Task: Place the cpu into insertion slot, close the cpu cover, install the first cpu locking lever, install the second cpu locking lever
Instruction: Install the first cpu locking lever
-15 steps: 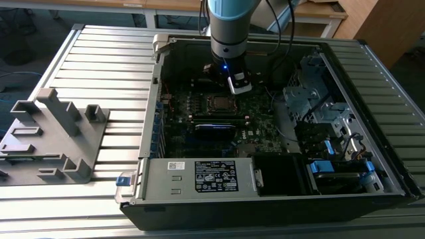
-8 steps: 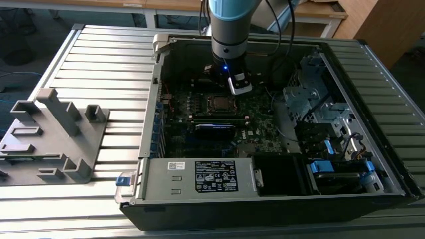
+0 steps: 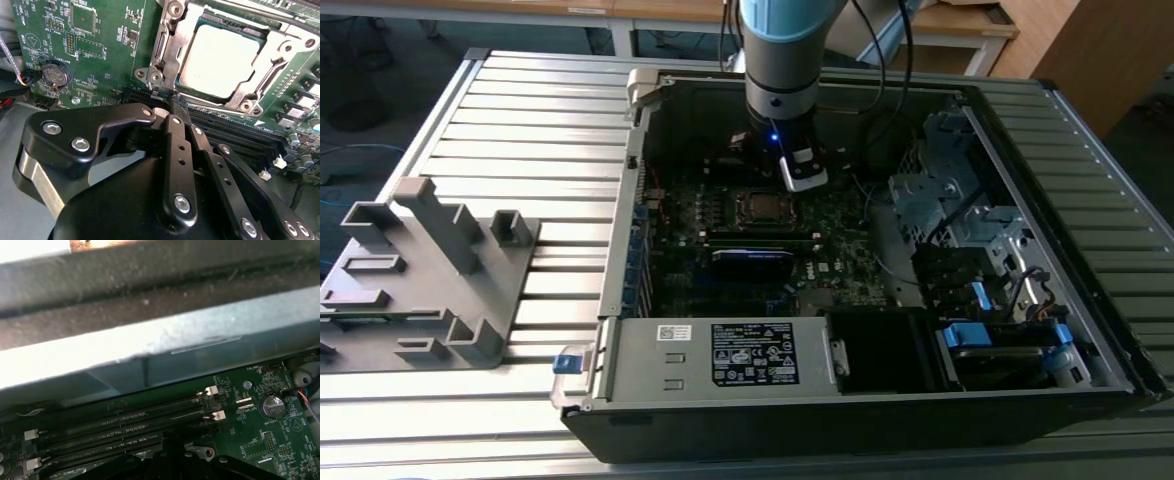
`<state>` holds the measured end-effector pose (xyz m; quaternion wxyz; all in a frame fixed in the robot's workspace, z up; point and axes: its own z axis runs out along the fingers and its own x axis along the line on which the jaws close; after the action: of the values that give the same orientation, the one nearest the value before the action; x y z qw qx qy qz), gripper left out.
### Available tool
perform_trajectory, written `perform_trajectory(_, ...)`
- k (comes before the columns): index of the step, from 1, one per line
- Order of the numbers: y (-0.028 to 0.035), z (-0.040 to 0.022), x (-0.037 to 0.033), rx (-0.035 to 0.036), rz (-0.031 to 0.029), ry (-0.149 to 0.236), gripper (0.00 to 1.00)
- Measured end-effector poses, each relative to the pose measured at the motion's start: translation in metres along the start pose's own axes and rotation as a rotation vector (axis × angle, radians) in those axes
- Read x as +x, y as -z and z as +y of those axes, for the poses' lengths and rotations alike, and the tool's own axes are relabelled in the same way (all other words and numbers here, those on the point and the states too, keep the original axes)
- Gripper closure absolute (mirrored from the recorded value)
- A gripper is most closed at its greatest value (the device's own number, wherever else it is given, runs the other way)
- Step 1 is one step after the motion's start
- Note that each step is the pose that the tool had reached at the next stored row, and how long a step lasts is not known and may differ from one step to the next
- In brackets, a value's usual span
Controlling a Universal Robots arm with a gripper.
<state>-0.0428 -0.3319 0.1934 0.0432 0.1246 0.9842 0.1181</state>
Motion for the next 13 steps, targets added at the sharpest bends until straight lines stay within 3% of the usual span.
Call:
perform_trajectory(8, 0.0, -0.0001, -0.0002, 0.0024, -0.0005, 0.0, 0.89)
perform_trajectory(13, 0.0055, 0.0013, -0.0005, 0.0022, -0.0006, 0.0, 0.89)
